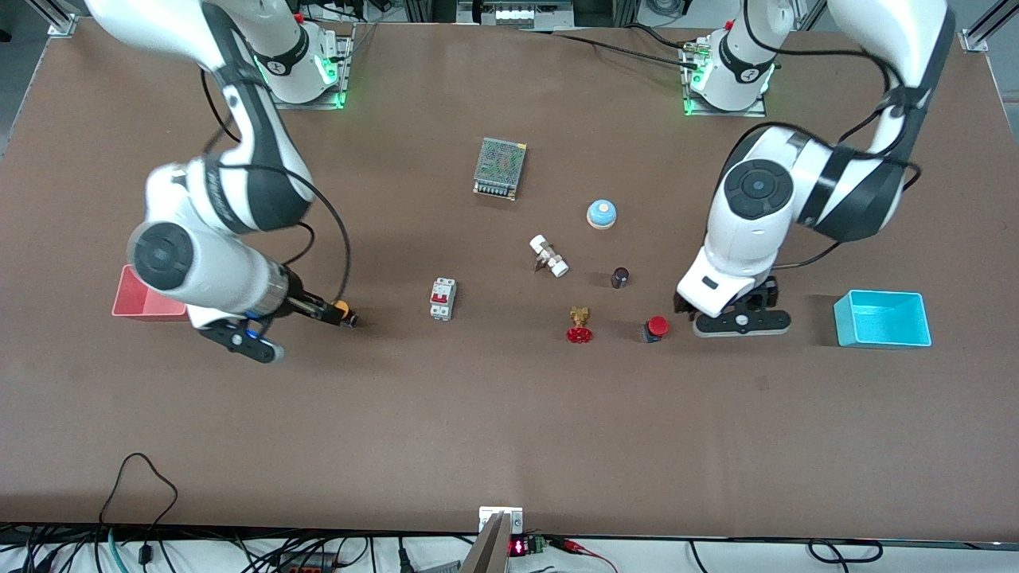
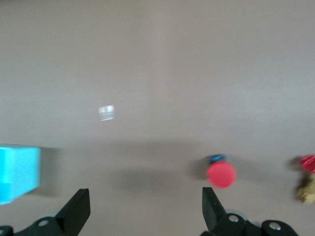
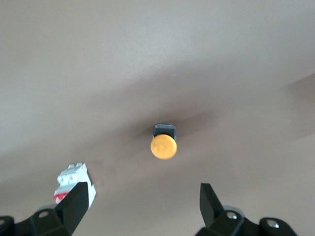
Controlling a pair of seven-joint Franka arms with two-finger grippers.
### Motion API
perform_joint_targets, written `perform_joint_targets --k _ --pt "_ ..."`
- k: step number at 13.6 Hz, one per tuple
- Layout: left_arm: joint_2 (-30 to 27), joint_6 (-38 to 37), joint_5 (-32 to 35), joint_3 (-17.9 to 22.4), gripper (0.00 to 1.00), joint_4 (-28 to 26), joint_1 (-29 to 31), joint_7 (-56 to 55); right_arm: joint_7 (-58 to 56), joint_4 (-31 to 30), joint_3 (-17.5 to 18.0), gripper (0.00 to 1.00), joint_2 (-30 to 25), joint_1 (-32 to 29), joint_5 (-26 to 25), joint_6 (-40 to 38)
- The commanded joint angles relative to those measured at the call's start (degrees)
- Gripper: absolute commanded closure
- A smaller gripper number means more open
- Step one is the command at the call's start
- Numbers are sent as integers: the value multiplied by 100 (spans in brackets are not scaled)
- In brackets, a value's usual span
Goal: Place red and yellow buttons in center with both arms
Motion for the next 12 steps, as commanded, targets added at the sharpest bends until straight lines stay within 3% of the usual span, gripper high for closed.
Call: perform_joint_targets --k 1,4,8,10,12 --pt "-51 -1323 -197 -57 0 956 94 1039 -586 61 24 0 -412 -230 93 -474" --pt "-42 -2572 -1136 -31 0 1862 496 1761 -1139 61 7 0 -754 -607 67 -625" --pt "-463 -3059 -2377 126 0 2014 947 2219 -2193 79 -141 0 -1124 -1152 -99 -1283" --pt "-1076 -2823 -2615 871 0 1560 799 2604 -2992 79 -457 0 -1352 -1197 -345 -1468" --pt "-1753 -1992 -2774 1653 0 534 369 3297 -3434 70 -477 0 -1520 -1564 -390 -1469"
